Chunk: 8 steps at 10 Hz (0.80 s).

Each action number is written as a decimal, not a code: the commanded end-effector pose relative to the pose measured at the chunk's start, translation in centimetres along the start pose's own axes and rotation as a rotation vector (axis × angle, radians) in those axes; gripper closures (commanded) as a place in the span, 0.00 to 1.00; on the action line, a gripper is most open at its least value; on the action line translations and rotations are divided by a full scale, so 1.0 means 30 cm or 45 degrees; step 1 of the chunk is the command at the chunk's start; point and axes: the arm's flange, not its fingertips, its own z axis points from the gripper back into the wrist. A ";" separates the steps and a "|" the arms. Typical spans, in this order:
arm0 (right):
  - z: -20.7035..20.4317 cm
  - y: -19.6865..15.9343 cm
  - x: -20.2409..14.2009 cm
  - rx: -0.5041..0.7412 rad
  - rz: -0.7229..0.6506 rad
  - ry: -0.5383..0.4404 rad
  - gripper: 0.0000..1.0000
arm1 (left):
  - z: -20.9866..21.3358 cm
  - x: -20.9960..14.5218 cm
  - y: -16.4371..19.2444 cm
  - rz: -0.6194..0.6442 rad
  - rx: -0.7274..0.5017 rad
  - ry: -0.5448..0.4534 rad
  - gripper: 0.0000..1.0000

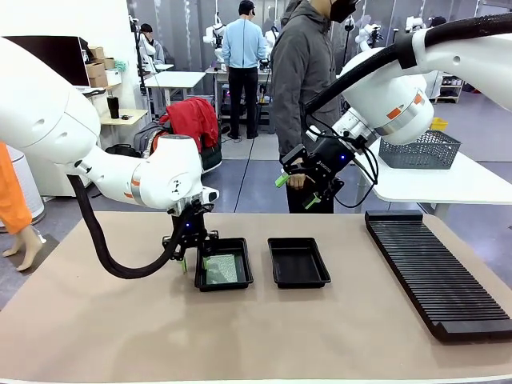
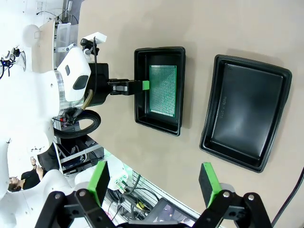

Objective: Inspect and transfer BCBs to ESD trays.
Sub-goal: Pick up the ESD tray and place it on the left side of the table.

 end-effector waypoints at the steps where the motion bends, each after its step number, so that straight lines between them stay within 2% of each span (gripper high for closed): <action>1: -0.002 0.004 0.000 0.001 -0.002 0.000 0.00 | -0.010 -0.019 -0.002 0.044 -0.014 -0.051 0.58; 2: -0.002 0.004 0.000 0.001 -0.002 0.000 0.00 | -0.005 -0.023 -0.001 0.045 -0.012 -0.057 0.50; 3: -0.002 0.004 0.000 0.001 -0.002 0.000 0.00 | -0.003 -0.025 0.000 0.047 -0.011 -0.060 0.72; 4: -0.002 0.004 0.000 0.001 -0.002 0.000 0.00 | 0.000 -0.026 0.002 0.051 -0.012 -0.066 0.64; 5: -0.002 0.004 0.000 0.001 -0.002 0.000 0.00 | -0.001 -0.025 0.002 0.048 -0.014 -0.065 0.85; 6: -0.002 0.004 0.000 0.001 -0.002 0.000 0.00 | -0.003 -0.023 0.002 0.049 -0.014 -0.063 0.77; 7: -0.002 0.004 0.000 0.001 -0.002 0.000 0.00 | -0.003 -0.022 0.004 0.051 -0.017 -0.066 0.99; 8: -0.002 0.004 0.000 0.001 -0.002 0.000 0.00 | -0.002 -0.020 0.006 0.050 -0.018 -0.069 0.91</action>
